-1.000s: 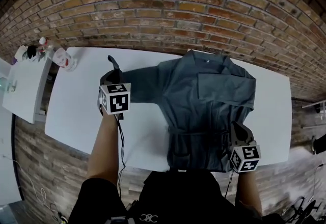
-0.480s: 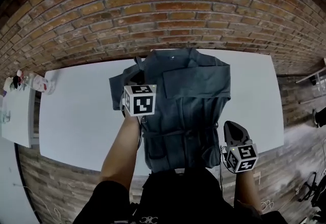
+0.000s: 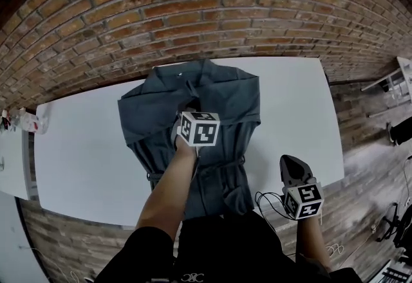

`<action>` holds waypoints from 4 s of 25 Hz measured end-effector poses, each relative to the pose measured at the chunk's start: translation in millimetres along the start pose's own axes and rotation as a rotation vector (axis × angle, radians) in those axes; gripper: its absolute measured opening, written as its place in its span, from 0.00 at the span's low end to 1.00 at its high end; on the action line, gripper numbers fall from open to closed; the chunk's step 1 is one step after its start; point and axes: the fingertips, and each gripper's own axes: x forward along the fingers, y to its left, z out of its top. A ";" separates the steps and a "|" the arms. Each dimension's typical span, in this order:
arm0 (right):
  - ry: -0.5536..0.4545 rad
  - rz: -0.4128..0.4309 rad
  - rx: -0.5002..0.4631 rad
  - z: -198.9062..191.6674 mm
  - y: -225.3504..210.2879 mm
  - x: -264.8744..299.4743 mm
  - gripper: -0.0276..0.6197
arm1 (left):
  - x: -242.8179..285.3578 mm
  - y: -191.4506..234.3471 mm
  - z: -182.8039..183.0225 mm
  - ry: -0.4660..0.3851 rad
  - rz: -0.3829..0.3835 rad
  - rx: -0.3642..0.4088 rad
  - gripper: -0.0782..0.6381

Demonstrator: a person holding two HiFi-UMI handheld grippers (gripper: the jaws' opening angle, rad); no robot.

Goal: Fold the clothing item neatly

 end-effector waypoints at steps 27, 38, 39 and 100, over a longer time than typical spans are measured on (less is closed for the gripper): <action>-0.111 0.169 -0.106 90.0 138.3 82.0 0.05 | -82.2 122.3 -80.6 -0.024 -0.166 -0.019 0.11; -0.057 0.181 -0.363 146.2 144.7 149.8 0.05 | -52.0 211.0 -55.1 0.002 -0.141 0.133 0.11; -0.056 0.193 -0.351 152.0 137.5 157.9 0.05 | -45.1 212.6 -48.6 0.004 -0.142 0.150 0.11; -0.010 0.612 -0.569 205.3 121.0 287.6 0.07 | 121.6 193.3 -18.3 0.300 -0.354 0.220 0.22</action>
